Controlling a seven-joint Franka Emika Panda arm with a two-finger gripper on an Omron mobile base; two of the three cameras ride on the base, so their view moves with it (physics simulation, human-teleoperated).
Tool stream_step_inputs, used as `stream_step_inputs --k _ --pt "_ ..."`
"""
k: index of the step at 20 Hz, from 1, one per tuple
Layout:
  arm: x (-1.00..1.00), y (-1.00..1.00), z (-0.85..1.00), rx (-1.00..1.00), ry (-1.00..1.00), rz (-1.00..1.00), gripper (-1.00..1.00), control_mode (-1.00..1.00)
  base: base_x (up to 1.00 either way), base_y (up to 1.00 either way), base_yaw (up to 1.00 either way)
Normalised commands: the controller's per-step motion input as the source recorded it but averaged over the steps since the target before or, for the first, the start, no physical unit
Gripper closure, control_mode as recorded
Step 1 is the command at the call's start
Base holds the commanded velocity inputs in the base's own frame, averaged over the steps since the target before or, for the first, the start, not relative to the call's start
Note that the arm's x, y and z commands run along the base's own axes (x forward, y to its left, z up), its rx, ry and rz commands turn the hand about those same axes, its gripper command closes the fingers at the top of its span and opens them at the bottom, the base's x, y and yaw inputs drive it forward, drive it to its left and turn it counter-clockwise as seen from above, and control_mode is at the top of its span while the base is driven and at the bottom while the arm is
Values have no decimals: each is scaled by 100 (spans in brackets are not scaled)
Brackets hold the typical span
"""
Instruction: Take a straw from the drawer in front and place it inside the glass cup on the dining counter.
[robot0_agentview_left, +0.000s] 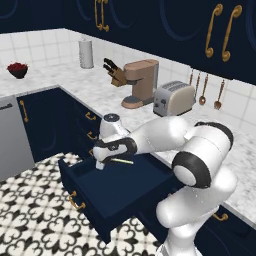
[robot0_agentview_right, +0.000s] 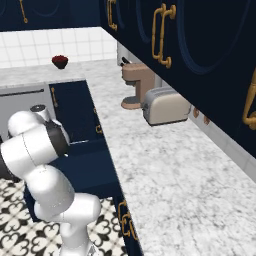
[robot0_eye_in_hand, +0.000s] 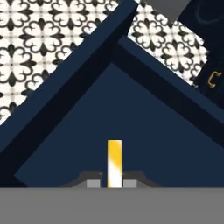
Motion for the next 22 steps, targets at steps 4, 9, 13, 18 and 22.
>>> stream_step_inputs --k 4,9,13,18,22 --pt "-3 0 100 0 0 -37 100 -100 0 0 0" --pt "-27 -22 100 5 0 -28 100 -100 0 0 0" --pt "-44 -41 100 6 0 -26 100 -100 0 0 0" --pt "-47 -40 78 2 -7 -25 100 -100 0 0 0" --pt "-51 -46 37 2 -18 -22 100 -100 0 0 0"
